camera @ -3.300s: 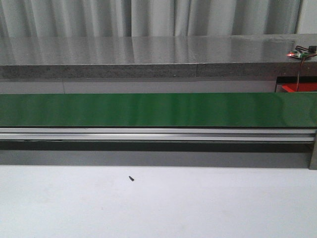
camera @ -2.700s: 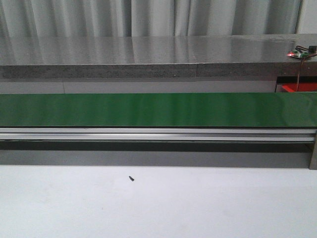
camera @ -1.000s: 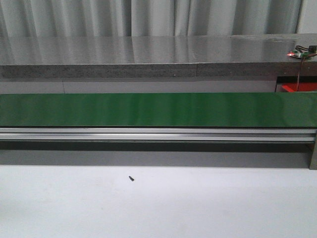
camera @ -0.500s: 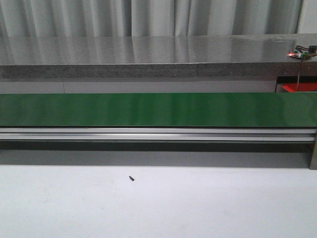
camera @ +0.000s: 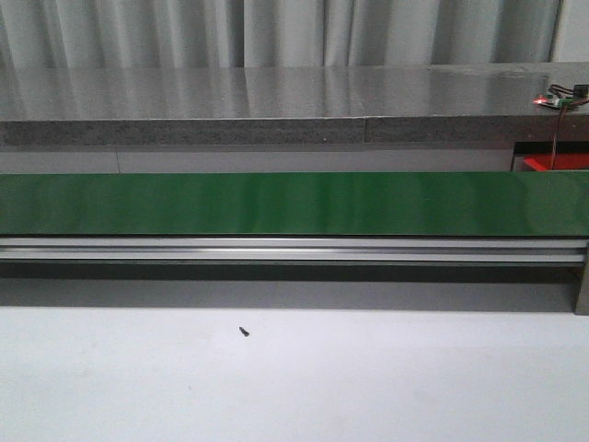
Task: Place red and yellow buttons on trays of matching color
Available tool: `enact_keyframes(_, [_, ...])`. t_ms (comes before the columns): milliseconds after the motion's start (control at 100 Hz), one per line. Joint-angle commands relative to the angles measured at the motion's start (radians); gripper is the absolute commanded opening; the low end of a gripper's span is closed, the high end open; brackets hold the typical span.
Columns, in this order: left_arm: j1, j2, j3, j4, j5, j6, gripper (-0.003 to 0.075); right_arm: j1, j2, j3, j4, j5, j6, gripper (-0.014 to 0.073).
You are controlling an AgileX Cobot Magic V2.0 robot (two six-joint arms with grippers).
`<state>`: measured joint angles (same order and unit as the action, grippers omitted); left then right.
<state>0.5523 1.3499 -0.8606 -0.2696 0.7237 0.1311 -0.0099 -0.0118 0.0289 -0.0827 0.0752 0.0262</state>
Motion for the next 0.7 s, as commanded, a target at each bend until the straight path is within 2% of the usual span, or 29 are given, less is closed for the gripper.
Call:
enact_keyframes(0, [0.002, 0.023, -0.041, -0.041, -0.033, -0.011, 0.0547, 0.001, -0.014, -0.019, 0.001, -0.081, -0.003, -0.0067])
enact_keyframes(690, [0.002, 0.309, -0.3, -0.06, -0.014, -0.066, 0.0547, 0.001, -0.014, -0.019, 0.001, -0.081, -0.003, -0.0067])
